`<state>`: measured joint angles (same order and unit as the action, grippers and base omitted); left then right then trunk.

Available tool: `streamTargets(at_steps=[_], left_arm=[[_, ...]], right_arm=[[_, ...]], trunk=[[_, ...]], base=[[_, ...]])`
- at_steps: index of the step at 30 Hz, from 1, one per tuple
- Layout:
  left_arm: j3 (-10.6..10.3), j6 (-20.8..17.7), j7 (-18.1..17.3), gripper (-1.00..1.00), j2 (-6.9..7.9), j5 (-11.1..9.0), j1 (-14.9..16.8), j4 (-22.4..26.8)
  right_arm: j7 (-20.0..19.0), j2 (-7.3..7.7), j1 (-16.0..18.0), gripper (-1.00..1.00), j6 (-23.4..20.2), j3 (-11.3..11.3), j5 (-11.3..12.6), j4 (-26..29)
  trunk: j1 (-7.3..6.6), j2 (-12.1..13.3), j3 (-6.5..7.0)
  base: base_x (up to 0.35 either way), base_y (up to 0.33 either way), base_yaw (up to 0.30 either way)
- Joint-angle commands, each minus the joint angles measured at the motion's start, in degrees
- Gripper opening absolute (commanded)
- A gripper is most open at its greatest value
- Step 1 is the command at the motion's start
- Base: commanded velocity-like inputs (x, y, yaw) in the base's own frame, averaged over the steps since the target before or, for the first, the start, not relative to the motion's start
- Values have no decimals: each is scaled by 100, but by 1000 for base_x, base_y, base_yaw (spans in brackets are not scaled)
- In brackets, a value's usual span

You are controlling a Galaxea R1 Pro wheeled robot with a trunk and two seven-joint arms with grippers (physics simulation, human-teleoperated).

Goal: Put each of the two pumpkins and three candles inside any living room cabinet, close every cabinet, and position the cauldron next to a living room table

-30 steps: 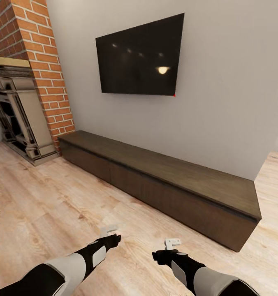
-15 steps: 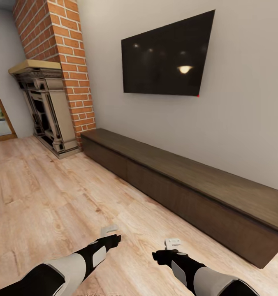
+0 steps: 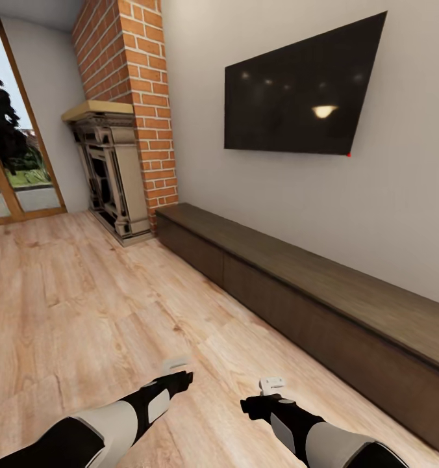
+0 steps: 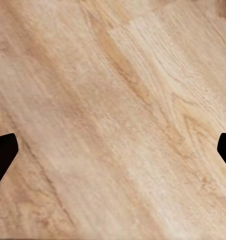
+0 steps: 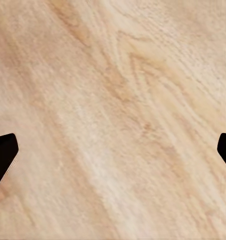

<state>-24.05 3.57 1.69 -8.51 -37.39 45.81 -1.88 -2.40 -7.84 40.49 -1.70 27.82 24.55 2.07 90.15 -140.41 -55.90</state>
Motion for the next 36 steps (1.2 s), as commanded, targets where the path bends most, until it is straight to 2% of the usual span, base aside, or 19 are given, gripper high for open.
streamTargets(at_steps=[1, 19, 30, 36], left_arm=[[-47, 31, 6, 100, -6, -32, 8, -21], [-47, 29, 6, 100, -16, -32, 7, -21], [-47, 29, 6, 100, -19, -32, 7, -22], [-47, 29, 6, 100, -27, -32, 7, -23]], right_arm=[[-11, 2, 3, 100, -18, 51, 58, 4], [-11, 2, 3, 100, -20, 58, 58, 4], [-12, 2, 3, 100, -16, 57, 58, 4], [-12, 2, 3, 100, -16, 60, 58, 4]], trunk=[[-1, -2, 1], [-1, -2, 100], [-1, -2, 151], [-1, -2, 177]], base=[[0, 0, 236], [2, 0, 235], [197, 138, 244], [47, 40, 250]])
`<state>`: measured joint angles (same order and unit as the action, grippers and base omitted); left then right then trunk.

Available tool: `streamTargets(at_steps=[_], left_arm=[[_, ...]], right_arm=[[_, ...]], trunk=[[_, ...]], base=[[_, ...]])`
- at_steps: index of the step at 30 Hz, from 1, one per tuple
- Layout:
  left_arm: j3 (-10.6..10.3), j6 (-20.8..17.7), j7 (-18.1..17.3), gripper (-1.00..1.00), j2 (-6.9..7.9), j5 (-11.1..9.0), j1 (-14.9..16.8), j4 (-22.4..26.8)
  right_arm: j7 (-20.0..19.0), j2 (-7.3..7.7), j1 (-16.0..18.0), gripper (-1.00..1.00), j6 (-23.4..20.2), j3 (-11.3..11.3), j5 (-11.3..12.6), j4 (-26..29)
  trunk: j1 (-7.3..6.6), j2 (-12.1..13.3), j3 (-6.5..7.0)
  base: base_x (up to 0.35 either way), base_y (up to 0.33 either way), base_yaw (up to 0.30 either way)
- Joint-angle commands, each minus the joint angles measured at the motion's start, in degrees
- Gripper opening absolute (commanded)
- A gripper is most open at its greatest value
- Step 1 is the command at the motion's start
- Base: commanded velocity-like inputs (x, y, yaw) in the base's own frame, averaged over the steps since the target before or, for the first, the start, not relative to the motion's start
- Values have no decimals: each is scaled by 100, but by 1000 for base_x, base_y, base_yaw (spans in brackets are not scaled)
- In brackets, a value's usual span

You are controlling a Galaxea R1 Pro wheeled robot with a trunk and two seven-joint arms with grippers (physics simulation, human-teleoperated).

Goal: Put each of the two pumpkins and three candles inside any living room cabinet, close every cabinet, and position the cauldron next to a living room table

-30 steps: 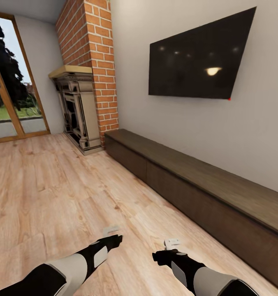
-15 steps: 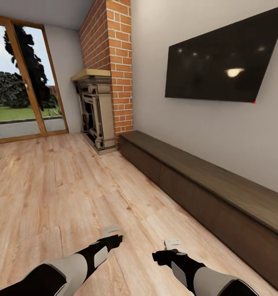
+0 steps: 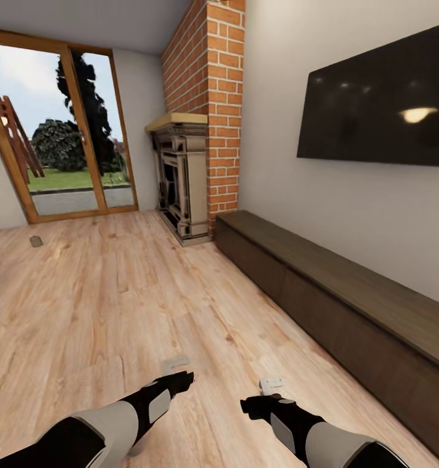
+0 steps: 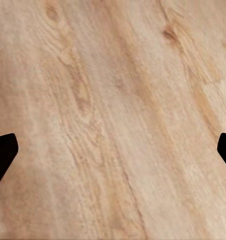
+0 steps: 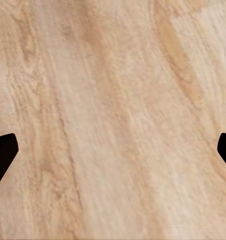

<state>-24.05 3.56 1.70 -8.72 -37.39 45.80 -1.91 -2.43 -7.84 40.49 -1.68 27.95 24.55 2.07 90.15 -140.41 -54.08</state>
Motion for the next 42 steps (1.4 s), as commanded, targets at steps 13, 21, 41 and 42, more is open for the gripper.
streamTargets(at_steps=[13, 21, 41, 42], left_arm=[[-47, 30, 6, 100, -9, -32, 8, -20], [-47, 31, 6, 100, -8, -32, 8, -20], [-47, 30, 6, 100, -7, -32, 6, -20], [-47, 30, 6, 100, -7, -32, 7, -20]], right_arm=[[-12, 2, 3, 100, -20, 50, 58, 3], [-11, 2, 3, 100, -20, 47, 58, 3], [24, 2, 3, 100, -21, 45, 59, 3], [26, 2, 3, 100, -20, 45, 59, 3]], trunk=[[-1, -2, 49], [-1, -2, 75], [-1, -2, 99], [-1, -2, 99]], base=[[2, 2, 252], [0, 0, 261], [0, 0, 134], [0, 0, 3]])
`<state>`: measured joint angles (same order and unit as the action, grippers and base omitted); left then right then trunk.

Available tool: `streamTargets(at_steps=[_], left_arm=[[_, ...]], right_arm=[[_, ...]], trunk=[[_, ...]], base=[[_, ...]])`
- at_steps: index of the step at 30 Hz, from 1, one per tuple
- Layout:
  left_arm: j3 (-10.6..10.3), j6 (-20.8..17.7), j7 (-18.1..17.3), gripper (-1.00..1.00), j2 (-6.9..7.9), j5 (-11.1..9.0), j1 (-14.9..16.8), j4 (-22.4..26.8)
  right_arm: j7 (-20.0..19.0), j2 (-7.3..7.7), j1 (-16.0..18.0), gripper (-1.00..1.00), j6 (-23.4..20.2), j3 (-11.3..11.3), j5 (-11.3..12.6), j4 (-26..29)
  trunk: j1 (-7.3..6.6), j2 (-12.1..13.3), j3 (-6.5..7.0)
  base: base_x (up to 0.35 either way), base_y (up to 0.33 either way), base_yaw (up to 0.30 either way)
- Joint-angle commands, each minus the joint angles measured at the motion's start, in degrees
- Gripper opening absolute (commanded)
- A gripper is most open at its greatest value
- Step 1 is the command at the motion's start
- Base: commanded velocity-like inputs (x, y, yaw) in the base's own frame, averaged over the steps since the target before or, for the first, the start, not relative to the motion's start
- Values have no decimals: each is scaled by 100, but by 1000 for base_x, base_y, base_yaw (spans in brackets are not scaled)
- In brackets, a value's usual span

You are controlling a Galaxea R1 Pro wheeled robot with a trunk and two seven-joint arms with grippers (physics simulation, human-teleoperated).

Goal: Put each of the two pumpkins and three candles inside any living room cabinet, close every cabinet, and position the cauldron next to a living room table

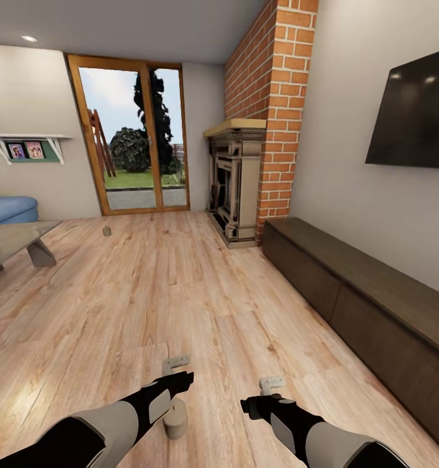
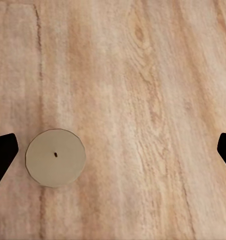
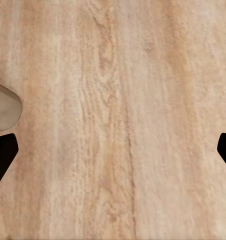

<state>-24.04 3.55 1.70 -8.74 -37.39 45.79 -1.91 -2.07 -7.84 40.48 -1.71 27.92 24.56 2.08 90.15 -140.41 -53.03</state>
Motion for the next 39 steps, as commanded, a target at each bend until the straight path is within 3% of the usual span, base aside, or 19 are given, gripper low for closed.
streamTargets(at_steps=[1, 30, 33, 35, 39], left_arm=[[-48, 31, 6, 100, -5, -32, 7, -20], [-50, -28, 34, 100, 29, -33, 7, 44], [-45, -588, 61, 100, 70, -33, 12, 115], [-42, -1010, 93, 100, 115, -32, 16, 169], [-40, -1243, 166, 100, 152, -32, 17, 196]], right_arm=[[-7, 1, 3, 100, -17, 48, 58, 3], [-16, 20, 3, 100, -32, 13, 75, 110], [-12, 28, 3, 100, -345, -10, 89, 446], [-6, 33, 3, 100, -963, -26, 97, 920], [11, 37, 6, 100, -1835, -39, 100, 1631]], trunk=[[-1, -2, -6], [-1, -2, -6], [-1, -2, -6], [-1, -2, -6], [-1, -2, -6]], base=[[0, 0, 1], [-58, -30, 0], [0, 0, 0], [0, 0, 0], [0, 0, 0]])
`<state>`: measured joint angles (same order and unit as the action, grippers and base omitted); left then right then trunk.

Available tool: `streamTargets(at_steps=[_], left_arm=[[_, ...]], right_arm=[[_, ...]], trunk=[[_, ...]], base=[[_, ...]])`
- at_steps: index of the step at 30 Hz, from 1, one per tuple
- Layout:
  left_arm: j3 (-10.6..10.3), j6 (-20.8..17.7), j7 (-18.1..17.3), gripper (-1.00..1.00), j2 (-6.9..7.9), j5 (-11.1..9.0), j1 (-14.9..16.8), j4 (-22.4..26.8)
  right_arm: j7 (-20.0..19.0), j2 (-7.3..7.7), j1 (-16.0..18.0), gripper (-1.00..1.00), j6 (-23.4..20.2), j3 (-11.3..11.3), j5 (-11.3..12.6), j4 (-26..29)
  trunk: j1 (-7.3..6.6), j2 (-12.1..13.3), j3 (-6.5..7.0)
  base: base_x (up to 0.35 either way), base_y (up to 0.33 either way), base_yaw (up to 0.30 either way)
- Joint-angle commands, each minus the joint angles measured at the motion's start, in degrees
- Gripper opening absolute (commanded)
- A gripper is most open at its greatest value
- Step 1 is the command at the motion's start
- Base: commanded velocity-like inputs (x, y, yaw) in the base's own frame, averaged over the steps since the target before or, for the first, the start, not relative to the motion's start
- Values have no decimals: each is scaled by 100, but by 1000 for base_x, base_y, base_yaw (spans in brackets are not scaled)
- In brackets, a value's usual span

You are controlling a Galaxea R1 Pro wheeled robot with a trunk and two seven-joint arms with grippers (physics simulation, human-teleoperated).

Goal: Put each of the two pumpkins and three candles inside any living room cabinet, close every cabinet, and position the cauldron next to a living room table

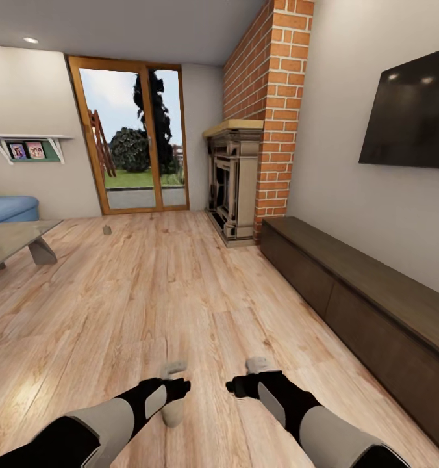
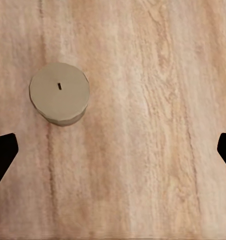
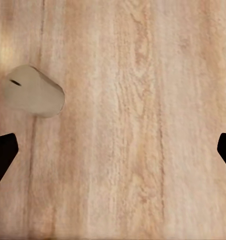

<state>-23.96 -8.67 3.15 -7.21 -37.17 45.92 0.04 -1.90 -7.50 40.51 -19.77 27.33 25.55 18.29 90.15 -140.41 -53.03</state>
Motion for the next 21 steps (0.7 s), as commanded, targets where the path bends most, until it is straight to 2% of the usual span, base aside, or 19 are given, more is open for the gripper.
streamTargets(at_steps=[1, 2, 4, 6, 9, 12, 13, 17, 18, 21], left_arm=[[-48, -64, 83, 100, 6, -53, 6, 6], [-47, -132, 440, 100, 15, -53, 11, 13], [-47, -172, 577, 100, 16, -55, 18, 13], [-47, -357, 749, 100, 20, -57, 33, 18], [-47, -699, 846, 100, 25, -54, 48, 21], [-47, -824, 870, 100, 41, -48, 59, 22], [-47, -848, 877, 100, 78, -46, 63, 22], [-47, -889, 885, 100, 229, -50, 79, 119], [-47, -924, 885, 100, 279, -52, 86, 206], [-47, -1113, 882, 100, 312, -51, 92, 304]], right_arm=[[-2, 11, 2, 100, -341, 14, 4, 292], [59, 138, 4, 100, -995, -72, 9, 1062], [125, 183, 6, 100, -1147, -158, 10, 1296], [300, 232, 8, 100, -1487, -448, 11, 1736], [444, 257, 9, 100, -2217, -964, 5, 2569], [480, 268, 5, 100, -2880, -1241, 2, 3326], [490, 270, 3, 100, -3091, -1303, -1, 3561], [508, 296, 1, 100, -3442, -1380, -12, 3993], [512, 313, 1, 100, -3508, -1390, -13, 4079], [514, 322, -2, 100, -3553, -1383, -16, 4130]], trunk=[[-1, -2, -6], [-1, -2, -6], [-1, -2, -6], [-1, -2, -6], [-1, -2, -6], [-1, -2, -6], [-1, -2, -6], [-1, -2, -6], [-1, -2, -6], [-1, -2, -6]], base=[[0, 0, 0], [0, 0, 0], [0, 0, 0], [0, 0, 0], [0, 0, 0], [0, 0, 0], [0, 0, 0], [0, 0, 0], [0, 0, 0], [0, 0, 0]])
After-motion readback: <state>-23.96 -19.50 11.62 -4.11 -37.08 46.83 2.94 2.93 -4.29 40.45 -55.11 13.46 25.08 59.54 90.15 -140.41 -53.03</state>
